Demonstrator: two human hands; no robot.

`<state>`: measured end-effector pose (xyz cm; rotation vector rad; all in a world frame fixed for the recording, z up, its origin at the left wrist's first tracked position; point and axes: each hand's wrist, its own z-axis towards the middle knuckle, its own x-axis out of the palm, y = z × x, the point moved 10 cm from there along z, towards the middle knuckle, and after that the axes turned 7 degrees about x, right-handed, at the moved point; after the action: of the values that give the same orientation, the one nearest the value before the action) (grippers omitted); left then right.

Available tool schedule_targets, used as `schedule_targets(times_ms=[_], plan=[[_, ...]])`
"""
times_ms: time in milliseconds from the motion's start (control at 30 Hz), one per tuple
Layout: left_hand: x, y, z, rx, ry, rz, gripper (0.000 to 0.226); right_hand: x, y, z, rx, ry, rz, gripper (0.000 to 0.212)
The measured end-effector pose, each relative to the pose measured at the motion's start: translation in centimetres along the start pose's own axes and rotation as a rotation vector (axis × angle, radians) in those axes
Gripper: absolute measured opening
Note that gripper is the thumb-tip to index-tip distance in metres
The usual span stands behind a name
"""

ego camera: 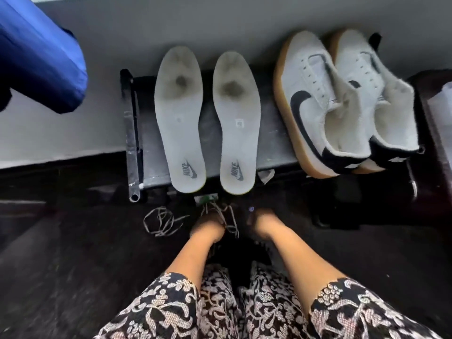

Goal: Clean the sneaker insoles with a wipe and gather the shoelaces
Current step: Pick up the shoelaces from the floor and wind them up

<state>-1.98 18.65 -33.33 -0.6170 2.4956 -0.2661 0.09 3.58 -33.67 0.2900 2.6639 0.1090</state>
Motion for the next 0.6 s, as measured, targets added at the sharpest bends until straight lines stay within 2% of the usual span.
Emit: schedule_targets(times_ms=[267,400,600], plan=[[2.0,4.3,-2.4,-0.062,0.052,-0.142,0.031,4.4,0.8,-0.5,0.062,0.071,0.128,0.024],[2.3,7.2,-1.6,-0.107,0.027,-0.190,0.024,6.5,1.0,1.3,0.071,0.072,0.156,0.027],[4.2,11.8,0.4,-0.166,-0.048,-0.216,0.027,10.0,0.9,4.6,0.053,0.069,0.206,0.028]])
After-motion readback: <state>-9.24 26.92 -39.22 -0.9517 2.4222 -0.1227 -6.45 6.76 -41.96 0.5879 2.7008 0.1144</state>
